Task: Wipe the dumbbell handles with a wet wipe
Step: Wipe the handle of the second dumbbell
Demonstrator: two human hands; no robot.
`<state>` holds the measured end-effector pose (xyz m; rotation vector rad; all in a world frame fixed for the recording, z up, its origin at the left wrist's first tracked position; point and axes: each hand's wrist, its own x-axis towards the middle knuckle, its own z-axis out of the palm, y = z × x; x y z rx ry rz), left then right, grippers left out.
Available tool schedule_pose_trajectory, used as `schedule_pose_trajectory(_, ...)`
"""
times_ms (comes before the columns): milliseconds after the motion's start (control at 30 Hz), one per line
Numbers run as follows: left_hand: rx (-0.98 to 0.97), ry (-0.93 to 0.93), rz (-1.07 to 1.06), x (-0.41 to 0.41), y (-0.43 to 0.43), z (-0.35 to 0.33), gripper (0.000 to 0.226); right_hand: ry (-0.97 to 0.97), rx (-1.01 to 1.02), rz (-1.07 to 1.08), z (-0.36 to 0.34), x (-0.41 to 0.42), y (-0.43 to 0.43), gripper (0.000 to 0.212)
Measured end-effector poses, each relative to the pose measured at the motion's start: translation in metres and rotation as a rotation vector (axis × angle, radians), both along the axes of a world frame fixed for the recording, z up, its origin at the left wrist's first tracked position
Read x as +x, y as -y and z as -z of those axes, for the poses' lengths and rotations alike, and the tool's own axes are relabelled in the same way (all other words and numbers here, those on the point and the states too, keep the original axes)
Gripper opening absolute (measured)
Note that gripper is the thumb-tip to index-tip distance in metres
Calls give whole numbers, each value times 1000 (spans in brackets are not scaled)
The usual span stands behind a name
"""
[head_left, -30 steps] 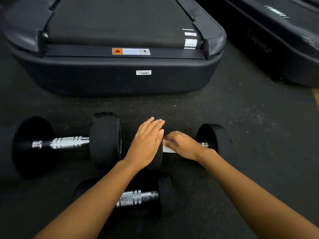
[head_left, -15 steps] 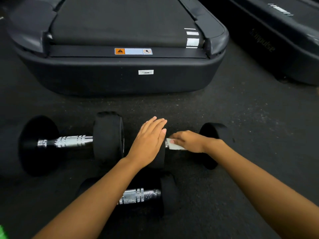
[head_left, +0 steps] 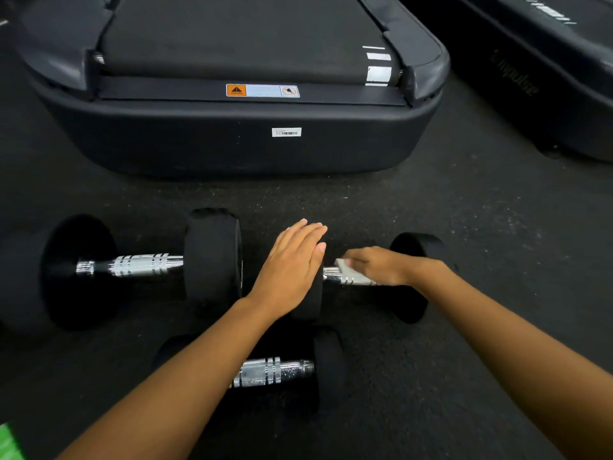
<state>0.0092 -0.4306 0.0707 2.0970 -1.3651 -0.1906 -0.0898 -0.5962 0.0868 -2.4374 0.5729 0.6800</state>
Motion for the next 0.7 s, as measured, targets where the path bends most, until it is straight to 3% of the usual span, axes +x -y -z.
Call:
schedule_pose_trajectory(167, -18, 20, -3, -1, 2, 0, 49, 11, 6, 51, 1, 8, -7, 35)
schedule_pose_trajectory(433, -27, 10, 0, -2, 0, 0, 42, 244, 114, 0, 7, -9, -10, 29)
schedule_pose_trajectory(600, -40, 32, -9, -5, 1, 2, 59, 487, -79, 1, 22, -16, -26, 28)
schedule_pose_trajectory(700, -37, 23, -19, -4, 1, 0, 48, 630, -223, -36, 31, -13, -44, 26)
